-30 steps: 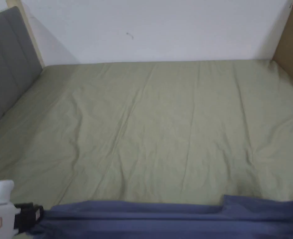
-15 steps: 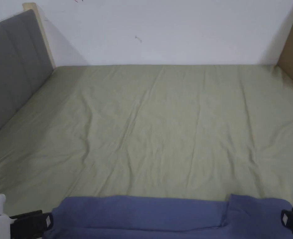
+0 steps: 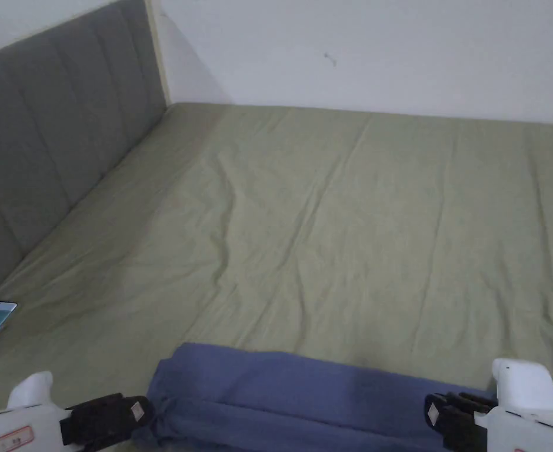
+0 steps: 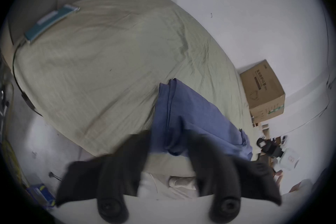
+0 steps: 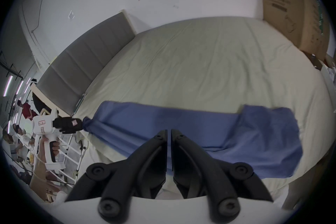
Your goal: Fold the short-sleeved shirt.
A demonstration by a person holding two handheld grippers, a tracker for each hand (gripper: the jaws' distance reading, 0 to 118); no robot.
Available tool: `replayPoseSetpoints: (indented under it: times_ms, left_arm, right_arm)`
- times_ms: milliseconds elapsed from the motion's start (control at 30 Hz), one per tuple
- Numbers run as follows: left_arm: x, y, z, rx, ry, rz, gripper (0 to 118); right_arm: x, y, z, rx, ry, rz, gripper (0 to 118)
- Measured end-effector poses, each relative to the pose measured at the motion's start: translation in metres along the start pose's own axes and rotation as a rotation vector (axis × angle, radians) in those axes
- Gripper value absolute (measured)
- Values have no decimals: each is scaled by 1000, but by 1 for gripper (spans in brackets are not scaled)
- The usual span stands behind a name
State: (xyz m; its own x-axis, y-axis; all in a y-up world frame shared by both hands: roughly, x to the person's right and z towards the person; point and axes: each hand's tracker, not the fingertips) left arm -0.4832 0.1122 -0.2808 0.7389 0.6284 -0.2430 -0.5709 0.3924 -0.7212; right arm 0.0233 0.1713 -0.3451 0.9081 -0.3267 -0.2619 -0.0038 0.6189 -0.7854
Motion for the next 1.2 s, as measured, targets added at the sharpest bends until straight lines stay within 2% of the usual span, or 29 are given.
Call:
replayPoseSetpoints:
  times_ms: [67,100,267,400,433,467,533,567,600,733,800,867,1000,1200]
  left_arm:
    - [-7,1,-7,-8,-44,63,81]
    - [-10,1,-11,-4,-66,99,81]
    - [-38,4,-48,-46,-153,248,82]
    - [-44,-3,-59,18,-317,408,79]
    - [-45,-6,-65,2,-330,464,52]
    - [-47,-7,-72,-39,-286,465,12]
    - [-40,-12,-86,-70,-184,403,8]
    - [-47,-6,-88,-45,-267,368,8]
    - [-44,-1,-85,-57,-236,378,8]
    - [-12,15,-66,-57,-99,213,8]
    - [12,25,-55,-17,-136,173,8]
    - [66,27,-38,19,-192,85,8]
    - [158,29,-40,10,-228,-200,8]
    - [278,-28,-108,-232,-413,-539,8]
  right_arm:
    - [-8,-3,-7,-18,-15,29,5]
    - [-10,-3,-9,-21,-24,32,5]
    - [-5,-5,-15,-53,-14,-19,5]
    - [1,-8,-19,-73,-44,-26,5]
    - [3,-9,-20,-78,-47,-31,5]
    - [4,-9,-20,-86,-46,-41,5]
    - [6,-11,-22,-94,-46,-58,5]
    - [8,-11,-22,-96,-46,-64,5]
    - [8,-11,-21,-96,-50,-68,5]
    - [19,-11,-13,-78,-55,-94,5]
    - [27,-11,-7,-57,-57,-112,5]
    - [36,-11,1,-33,-61,-145,5]
    - [57,-16,18,0,-69,-190,5]
    - [98,-35,45,49,-108,-297,5]
